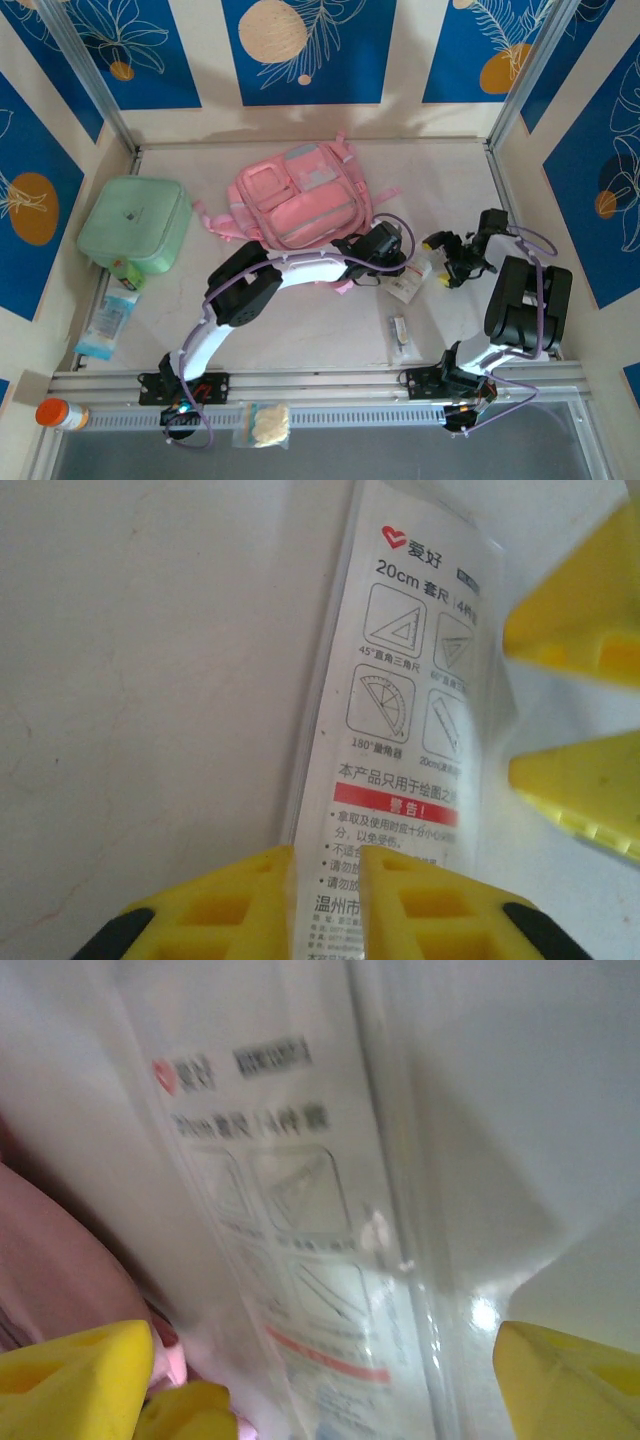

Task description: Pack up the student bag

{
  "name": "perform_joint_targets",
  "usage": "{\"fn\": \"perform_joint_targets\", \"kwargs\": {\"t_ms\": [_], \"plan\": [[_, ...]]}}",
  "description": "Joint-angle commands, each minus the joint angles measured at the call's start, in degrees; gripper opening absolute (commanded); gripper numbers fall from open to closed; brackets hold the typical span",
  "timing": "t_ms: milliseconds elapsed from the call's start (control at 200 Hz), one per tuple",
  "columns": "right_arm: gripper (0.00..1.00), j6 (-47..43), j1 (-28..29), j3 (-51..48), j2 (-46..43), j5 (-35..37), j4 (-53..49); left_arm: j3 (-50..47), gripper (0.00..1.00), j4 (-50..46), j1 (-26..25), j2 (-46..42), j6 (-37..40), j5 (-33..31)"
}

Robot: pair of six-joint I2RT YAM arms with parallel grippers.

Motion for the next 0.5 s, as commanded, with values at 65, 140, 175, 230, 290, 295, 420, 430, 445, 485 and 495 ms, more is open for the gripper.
{"fn": "perform_joint_targets", "kwargs": {"t_ms": [65, 140, 175, 230, 290, 295, 420, 430, 445, 485, 495], "plan": [[0.86, -1.0, 0.1, -3.2, -1.1, -3.7, -1.0, 0.5, 0.16, 0.7, 0.3, 2.8, -0.9, 1.8], [0.86, -0.6, 0.8, -3.8, -1.0, -4.5, -0.1, 1.5, 0.14, 0.3, 0.4, 3.9, -1.0, 2.3], [0.86, -0.4, 1.4, -3.8, -0.9, -4.4, 0.1, 1.9, 0.14, -0.3, 0.4, 4.4, -1.0, 2.1], [0.86, 0.1, 2.3, -3.8, -0.9, -4.7, 0.5, 2.5, 0.12, -1.3, 0.4, 4.8, -1.0, 1.5], [0.86, 0.8, 2.9, -4.0, -1.2, -5.9, 1.2, 2.7, 0.11, -2.2, 0.5, 5.1, -0.9, 1.0], [0.86, 0.9, 2.9, -4.1, -1.2, -6.0, 1.3, 2.7, 0.11, -2.4, 0.5, 5.1, -0.9, 0.8], [0.86, 1.5, 3.9, -3.8, -2.8, -8.1, 2.7, 1.4, 0.05, -3.1, 1.1, 4.7, -2.2, -0.5], [0.86, 1.4, 3.9, -3.8, -2.8, -8.3, 2.8, 1.1, 0.05, -2.7, 1.1, 4.7, -2.3, -0.3], [0.86, 1.4, 4.0, -3.7, -3.1, -8.8, 3.1, 0.7, 0.05, -2.0, 1.2, 4.6, -2.4, -0.1], [0.85, 1.3, 4.0, -3.7, -3.5, -10.0, 3.7, 0.4, 0.04, -1.3, 1.4, 4.7, -2.7, 0.8], [0.85, 1.3, 4.0, -3.5, -3.6, -10.3, 3.7, 0.4, 0.04, -1.3, 1.5, 4.7, -2.8, 0.9]]}}
